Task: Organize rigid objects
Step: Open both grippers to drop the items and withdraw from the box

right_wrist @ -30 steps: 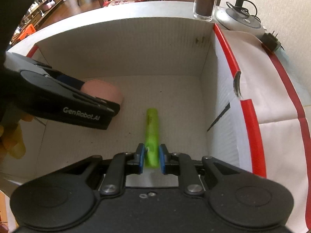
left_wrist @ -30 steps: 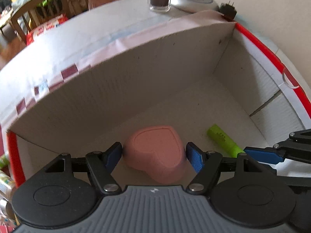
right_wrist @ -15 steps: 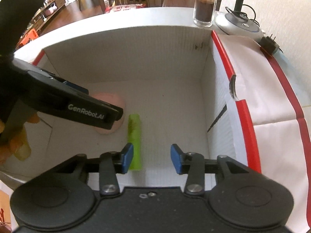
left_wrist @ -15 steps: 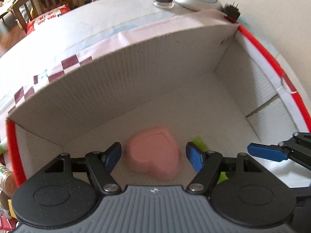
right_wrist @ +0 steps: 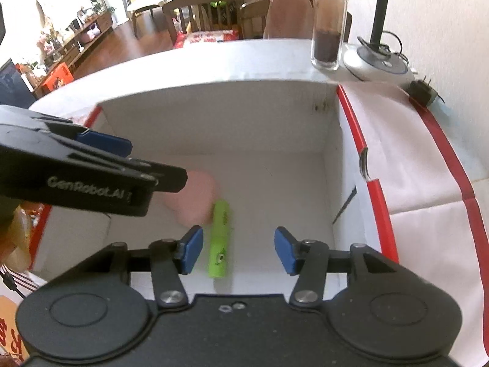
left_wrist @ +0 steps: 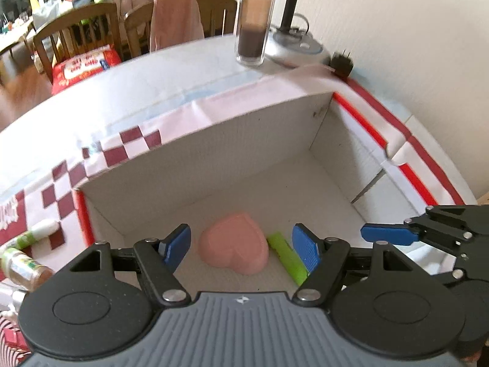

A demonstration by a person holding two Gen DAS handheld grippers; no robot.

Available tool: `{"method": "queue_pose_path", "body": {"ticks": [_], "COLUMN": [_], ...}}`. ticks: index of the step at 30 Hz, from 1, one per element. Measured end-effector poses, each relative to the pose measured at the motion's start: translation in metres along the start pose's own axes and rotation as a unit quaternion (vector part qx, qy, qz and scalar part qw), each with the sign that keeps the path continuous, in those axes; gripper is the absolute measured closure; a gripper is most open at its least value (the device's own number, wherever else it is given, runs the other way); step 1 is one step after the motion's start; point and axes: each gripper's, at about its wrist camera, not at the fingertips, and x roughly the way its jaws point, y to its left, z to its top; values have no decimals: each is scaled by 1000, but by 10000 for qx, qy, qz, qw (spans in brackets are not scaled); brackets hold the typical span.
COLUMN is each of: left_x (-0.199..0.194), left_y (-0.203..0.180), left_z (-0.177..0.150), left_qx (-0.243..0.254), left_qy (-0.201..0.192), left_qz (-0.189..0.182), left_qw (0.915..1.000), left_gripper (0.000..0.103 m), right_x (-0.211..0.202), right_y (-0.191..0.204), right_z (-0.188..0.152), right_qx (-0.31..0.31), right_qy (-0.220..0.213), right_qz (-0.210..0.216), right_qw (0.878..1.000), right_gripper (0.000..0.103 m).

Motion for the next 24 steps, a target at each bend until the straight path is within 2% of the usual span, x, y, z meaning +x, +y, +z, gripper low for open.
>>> {"method": "queue_pose_path", "body": {"ticks": [5, 12, 24], "left_x": [-28, -70, -127], "left_y": [3, 15, 49], "left_z": [-6, -24, -66], "left_qx": [11, 112, 176], "left_qy": [-269, -659, -1066], "left_qz": [-43, -156, -311], "left_qw": [9996, 9976, 9937], "left_gripper": [30, 30, 30], "right_x": [-17, -39, -71], "right_y": [12, 39, 89], "right_z": [0, -10, -29], "right_qx": [11, 165, 427], "right_qy": [-221, -417, -827], "right_qz": [-16, -96, -131], "right_qw": [9998, 9990, 9956], "right_gripper": [42, 39, 27]}}
